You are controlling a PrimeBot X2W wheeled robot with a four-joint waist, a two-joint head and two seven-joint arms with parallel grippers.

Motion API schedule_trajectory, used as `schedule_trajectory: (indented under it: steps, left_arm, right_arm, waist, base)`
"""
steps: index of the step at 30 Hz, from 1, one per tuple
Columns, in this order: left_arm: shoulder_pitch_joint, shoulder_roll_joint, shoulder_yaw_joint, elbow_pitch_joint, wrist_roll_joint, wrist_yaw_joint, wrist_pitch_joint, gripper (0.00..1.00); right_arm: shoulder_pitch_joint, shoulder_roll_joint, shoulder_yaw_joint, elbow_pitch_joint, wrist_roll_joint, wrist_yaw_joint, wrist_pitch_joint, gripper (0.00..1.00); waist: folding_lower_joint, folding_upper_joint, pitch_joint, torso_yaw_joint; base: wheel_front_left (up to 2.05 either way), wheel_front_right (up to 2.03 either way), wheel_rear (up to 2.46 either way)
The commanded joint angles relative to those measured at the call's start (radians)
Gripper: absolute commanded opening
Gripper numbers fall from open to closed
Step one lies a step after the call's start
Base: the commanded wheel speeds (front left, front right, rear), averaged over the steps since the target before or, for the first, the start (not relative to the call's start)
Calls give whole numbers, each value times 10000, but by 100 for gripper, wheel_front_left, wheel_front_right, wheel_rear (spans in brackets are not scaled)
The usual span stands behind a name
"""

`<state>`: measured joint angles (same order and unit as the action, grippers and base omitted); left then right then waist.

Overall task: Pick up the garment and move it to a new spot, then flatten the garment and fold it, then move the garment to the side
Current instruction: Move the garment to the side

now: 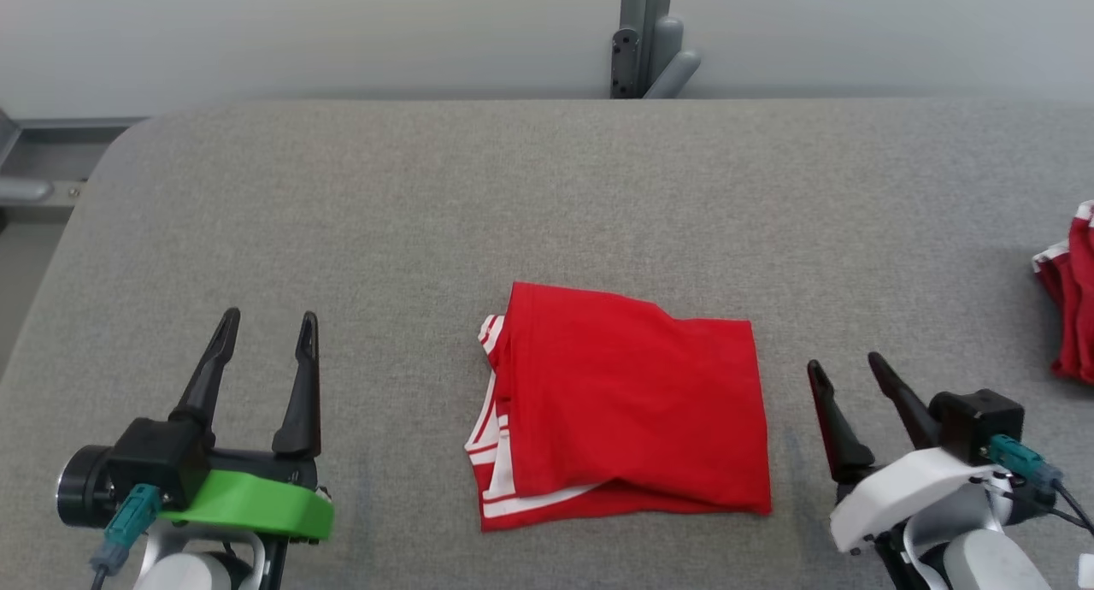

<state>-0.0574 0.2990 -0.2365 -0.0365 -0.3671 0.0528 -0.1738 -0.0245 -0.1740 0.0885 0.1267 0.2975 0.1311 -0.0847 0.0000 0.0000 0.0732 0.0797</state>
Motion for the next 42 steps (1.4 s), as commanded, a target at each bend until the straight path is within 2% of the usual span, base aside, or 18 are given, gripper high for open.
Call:
schedule_trajectory:
  steps: [1, 6, 14, 15, 16, 17, 22, 27, 31, 37, 42]
  left_arm:
    - [-400, -64, -41, 48, 99, -55, -138, 100]
    - [-960, -251, -164, 208, 198, -101, -394, 100]
    - [-1297, -486, -331, 341, 332, -80, -608, 100]
    - [-1307, -501, -348, 341, 339, -63, -623, 100]
    - [-1322, -507, -358, 339, 325, -50, -642, 100]
    - [-1333, -512, -364, 347, 326, -43, -642, 100]
    - [-1230, -443, -332, 332, 335, 11, -681, 100]
    - [-1045, -294, -234, 344, 250, 55, -640, 100]
    - [-906, -121, -81, 163, 200, 177, -559, 100]
    - [-838, 109, 18, -231, 201, 280, -294, 100]
    - [-1175, 290, -58, -567, 360, 273, 20, 100]
  right_arm:
    - [-418, -7, 353, 413, 254, -8, -28, 100]
    - [-1053, -42, 993, 1665, 568, -10, -246, 100]
    - [-1634, -77, 1570, 3091, 1043, -10, -84, 100]
    - [-1689, -88, 1660, 3216, 1138, -10, -64, 82]
    - [-1721, -100, 1762, 3324, 1237, -10, -9, 33]
    - [-1756, -120, 1843, 3399, 1311, -10, -7, 0]
    - [-2017, -485, 2014, 3229, 1361, -16, -376, 0]
    - [-2042, -943, 2357, 2607, 1160, -14, -646, 0]
    - [-1846, -1483, 2538, 2013, 832, -13, -538, 0]
    - [-1553, -2230, 2161, 1140, 570, -13, -385, 0]
    - [-1808, -2533, 1913, 690, 560, -13, -372, 0]
  waist:
    - [0, 0, 682, 532]
    - [0, 0, 1122, 905]
    - [0, 0, 1404, 1115]
    - [0, 0, 1419, 1117]
    - [0, 0, 1436, 1112]
    - [0, 0, 1446, 1099]
    - [0, 0, 1446, 853]
    - [0, 0, 1337, 182]
    - [0, 0, 1310, -731]
    - [0, 0, 1491, -2270]
    - [0, 0, 1875, -3161]
  base:
    - [0, 0, 0]
    - [0, 0, 0]
    - [0, 0, 0]
    - [0, 0, 0]
    - [0, 0, 0]
    - [0, 0, 0]
    - [0, 0, 0]
    - [0, 0, 0]
    - [0, 0, 0]
    - [0, 0, 0]
    - [0, 0, 0]
